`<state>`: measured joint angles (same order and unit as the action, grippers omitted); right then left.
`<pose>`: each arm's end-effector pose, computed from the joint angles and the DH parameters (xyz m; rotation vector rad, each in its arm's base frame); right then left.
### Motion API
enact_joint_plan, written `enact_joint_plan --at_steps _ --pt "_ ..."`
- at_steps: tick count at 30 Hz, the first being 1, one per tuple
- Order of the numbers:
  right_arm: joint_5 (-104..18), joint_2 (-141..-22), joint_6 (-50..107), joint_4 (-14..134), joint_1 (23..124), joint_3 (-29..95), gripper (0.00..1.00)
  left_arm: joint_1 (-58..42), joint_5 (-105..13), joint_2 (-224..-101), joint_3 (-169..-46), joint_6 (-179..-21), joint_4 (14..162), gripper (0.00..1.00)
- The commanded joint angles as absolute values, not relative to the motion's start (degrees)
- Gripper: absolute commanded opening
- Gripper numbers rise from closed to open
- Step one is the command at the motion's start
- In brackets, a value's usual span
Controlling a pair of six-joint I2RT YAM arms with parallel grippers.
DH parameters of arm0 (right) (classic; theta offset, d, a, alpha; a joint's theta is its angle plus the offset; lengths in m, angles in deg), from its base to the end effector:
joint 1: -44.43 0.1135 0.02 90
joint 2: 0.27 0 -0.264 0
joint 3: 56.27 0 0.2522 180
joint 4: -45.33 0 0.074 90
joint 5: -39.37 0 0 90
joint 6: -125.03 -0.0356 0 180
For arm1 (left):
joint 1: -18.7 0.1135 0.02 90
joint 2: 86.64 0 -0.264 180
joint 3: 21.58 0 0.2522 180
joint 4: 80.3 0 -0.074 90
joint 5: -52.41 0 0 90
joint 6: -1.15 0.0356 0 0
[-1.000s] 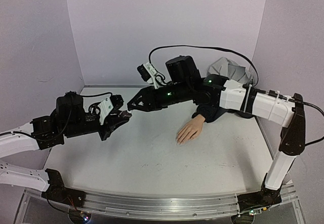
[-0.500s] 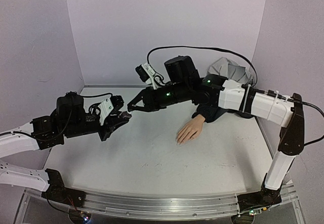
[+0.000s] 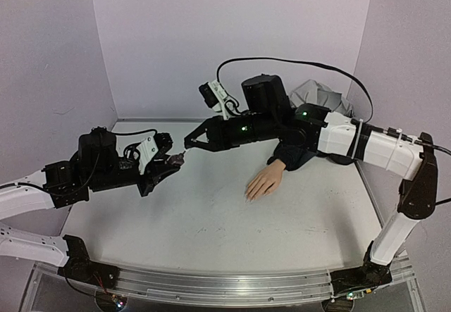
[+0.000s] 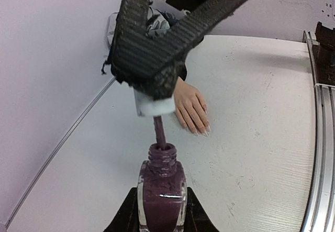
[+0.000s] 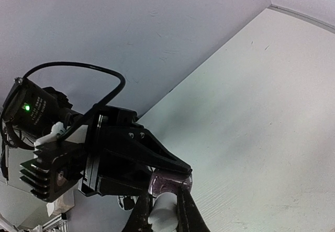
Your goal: Paint the nails
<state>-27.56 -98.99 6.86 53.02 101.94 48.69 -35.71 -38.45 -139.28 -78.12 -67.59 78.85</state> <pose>0.2125 0.3596 0.3992 -0.7895 1.6243 1.4393 0.1254 -0.1762 0.3085 1.1659 1.4840 -0.4123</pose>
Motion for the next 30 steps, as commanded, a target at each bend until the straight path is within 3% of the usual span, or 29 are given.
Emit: enact_joint_plan --at_steps 1,30 --pt "-29.1 -95.5 6.9 50.0 101.6 48.2 0.00 -35.5 -38.3 -139.1 -81.1 -67.0 81.3 0.00" --pt "-27.4 -93.7 6.4 48.4 101.6 46.4 0.00 -35.5 -38.1 -139.9 -81.3 -67.1 81.3 0.00"
